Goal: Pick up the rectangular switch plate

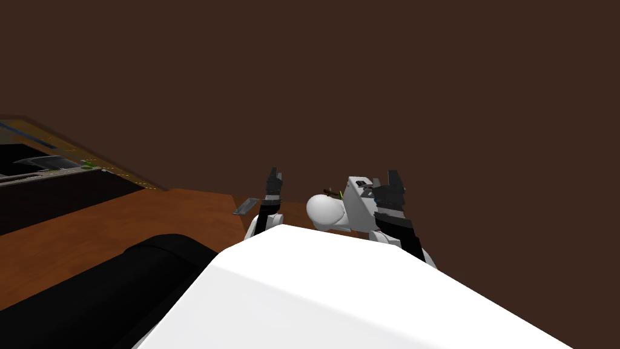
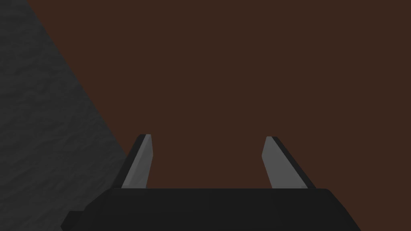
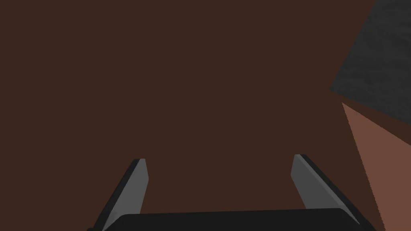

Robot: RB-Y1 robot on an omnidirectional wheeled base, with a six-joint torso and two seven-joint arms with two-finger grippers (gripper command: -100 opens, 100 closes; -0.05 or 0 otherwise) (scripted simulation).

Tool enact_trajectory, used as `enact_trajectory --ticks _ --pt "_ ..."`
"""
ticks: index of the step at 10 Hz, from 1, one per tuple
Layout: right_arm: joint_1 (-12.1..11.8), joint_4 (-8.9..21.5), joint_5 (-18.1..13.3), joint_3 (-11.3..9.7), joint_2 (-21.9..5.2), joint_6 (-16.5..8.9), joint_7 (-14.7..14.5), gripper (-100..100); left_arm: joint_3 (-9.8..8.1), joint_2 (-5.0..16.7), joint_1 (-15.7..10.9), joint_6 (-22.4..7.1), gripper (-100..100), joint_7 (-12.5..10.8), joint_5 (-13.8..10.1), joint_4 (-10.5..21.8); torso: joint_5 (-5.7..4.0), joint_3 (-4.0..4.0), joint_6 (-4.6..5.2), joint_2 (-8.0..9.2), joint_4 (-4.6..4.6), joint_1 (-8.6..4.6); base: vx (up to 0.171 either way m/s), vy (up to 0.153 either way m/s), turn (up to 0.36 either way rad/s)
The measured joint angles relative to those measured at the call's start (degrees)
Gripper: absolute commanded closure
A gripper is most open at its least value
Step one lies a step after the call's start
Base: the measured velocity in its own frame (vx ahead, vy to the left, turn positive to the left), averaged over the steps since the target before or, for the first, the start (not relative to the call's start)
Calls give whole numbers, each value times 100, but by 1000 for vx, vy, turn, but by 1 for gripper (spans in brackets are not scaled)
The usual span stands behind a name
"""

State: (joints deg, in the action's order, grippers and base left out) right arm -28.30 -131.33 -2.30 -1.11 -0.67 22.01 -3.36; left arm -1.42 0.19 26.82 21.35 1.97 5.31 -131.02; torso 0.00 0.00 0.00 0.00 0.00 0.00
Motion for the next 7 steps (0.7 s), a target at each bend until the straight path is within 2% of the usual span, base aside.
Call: enact_trajectory --ticks 7 --pt "-99 275 -304 -4 -1073 148 -82 -100 0 0 0 0 0 0 0 0 1 -1 -1 -2 -1 3 6 11 71"
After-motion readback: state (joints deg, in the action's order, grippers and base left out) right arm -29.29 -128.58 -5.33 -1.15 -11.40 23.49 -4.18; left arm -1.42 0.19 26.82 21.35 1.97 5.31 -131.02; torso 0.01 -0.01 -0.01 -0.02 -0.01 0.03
